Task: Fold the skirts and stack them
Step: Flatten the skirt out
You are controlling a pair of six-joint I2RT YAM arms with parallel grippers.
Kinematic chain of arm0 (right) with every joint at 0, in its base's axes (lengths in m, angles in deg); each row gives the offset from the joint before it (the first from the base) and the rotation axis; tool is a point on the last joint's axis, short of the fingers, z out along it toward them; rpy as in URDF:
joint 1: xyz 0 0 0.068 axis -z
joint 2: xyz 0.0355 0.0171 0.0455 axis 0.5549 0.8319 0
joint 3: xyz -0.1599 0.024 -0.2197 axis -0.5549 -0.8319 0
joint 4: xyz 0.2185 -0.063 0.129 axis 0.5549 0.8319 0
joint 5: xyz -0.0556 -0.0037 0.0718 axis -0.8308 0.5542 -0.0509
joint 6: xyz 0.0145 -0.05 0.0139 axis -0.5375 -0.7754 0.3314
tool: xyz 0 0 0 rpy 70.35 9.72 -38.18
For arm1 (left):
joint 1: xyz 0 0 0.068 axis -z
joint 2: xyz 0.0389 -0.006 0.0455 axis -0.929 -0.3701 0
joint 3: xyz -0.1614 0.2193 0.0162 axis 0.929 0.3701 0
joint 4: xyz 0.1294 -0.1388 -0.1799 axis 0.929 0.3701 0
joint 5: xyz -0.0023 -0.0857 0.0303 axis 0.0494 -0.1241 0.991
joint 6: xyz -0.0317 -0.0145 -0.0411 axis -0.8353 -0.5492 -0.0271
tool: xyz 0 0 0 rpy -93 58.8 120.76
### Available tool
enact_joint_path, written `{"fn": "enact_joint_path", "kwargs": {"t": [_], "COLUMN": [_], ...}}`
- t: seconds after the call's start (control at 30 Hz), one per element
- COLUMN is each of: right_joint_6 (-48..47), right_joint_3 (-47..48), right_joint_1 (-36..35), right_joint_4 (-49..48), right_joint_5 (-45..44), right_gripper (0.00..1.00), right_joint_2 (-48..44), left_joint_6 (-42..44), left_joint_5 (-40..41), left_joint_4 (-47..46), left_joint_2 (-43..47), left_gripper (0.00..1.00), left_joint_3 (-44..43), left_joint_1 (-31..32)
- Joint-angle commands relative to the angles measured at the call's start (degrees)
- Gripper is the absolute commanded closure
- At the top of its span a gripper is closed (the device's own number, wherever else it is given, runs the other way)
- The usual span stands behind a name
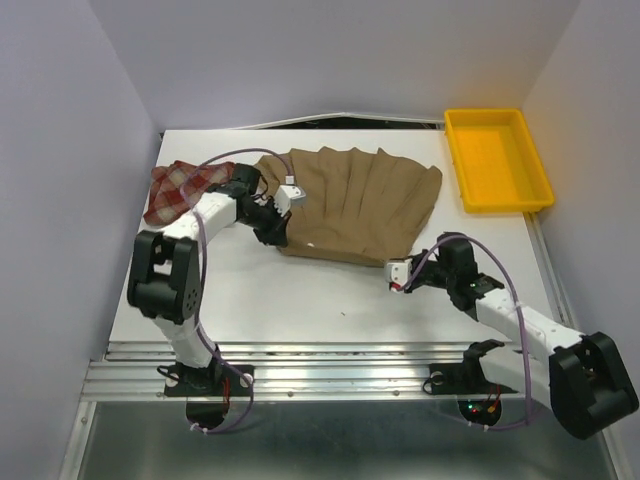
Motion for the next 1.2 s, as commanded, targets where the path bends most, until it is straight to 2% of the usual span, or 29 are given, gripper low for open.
{"fn": "enact_joint_path", "kwargs": {"t": [0.0,0.07,0.17,0.27,0.47,0.53,0.67,0.83,0.9,1.03,1.07,1.13,1.17], "right_joint_6": [9.3,12.5,19.3,24.0,28.1,27.8,25.8,23.2,23.1,26.9,27.5,29.2,29.7], "right_joint_3": [7.4,10.4,19.5,30.3,51.5,54.9,57.7,58.4,59.3,70.6,77.6,85.3,92.8], "right_joint_1": [-0.3,-0.3,-0.3,-0.3,-0.3,-0.3,-0.3,0.3,1.1,5.6,7.3,9.0,9.8], "right_joint_4": [4.2,7.2,11.0,15.7,25.3,26.3,23.4,14.7,10.3,2.4,1.7,0.7,0.1], "right_joint_5": [-5.2,-6.3,-9.5,-12.8,-13.8,-15.1,-17.2,-23.2,-24.5,-26.0,-26.2,-25.9,-25.5], "right_gripper": [0.99,0.99,0.99,0.99,0.99,0.99,0.99,0.99,0.99,0.99,0.99,0.99,0.99], "right_joint_2": [-5.1,-7.2,-6.7,-5.3,-1.9,0.4,4.6,12.3,17.5,30.2,33.1,41.1,43.7], "left_joint_6": [0.6,-0.6,-2.1,-2.1,-9.5,-11.8,-14.2,-14.3,-14.0,-14.6,-14.7,-14.6,-14.7], "left_joint_5": [5.0,7.3,11.2,12.6,14.5,15.1,16.9,21.9,22.8,25.5,26.9,27.7,28.3], "left_joint_4": [-1.8,-4.5,-8.7,-8.4,-8.0,-9.7,-11.3,-19.7,-21.7,-28.9,-29.7,-32.8,-34.1], "left_joint_2": [17.5,24.1,39.0,46.4,51.9,51.6,47.1,36.8,30.1,18.4,13.6,9.0,4.9], "left_gripper": [1.0,1.0,1.0,1.0,1.0,1.0,1.0,1.0,1.0,1.0,1.0,1.0,1.0], "left_joint_3": [3.4,4.7,6.1,4.0,-4.6,-6.5,-9.9,-12.0,-15.6,-24.9,-30.1,-35.5,-38.1], "left_joint_1": [-1.4,-1.4,-1.4,-1.4,-1.3,-1.3,-1.3,-1.3,-1.4,-1.5,-1.6,-1.8,-2.5]}}
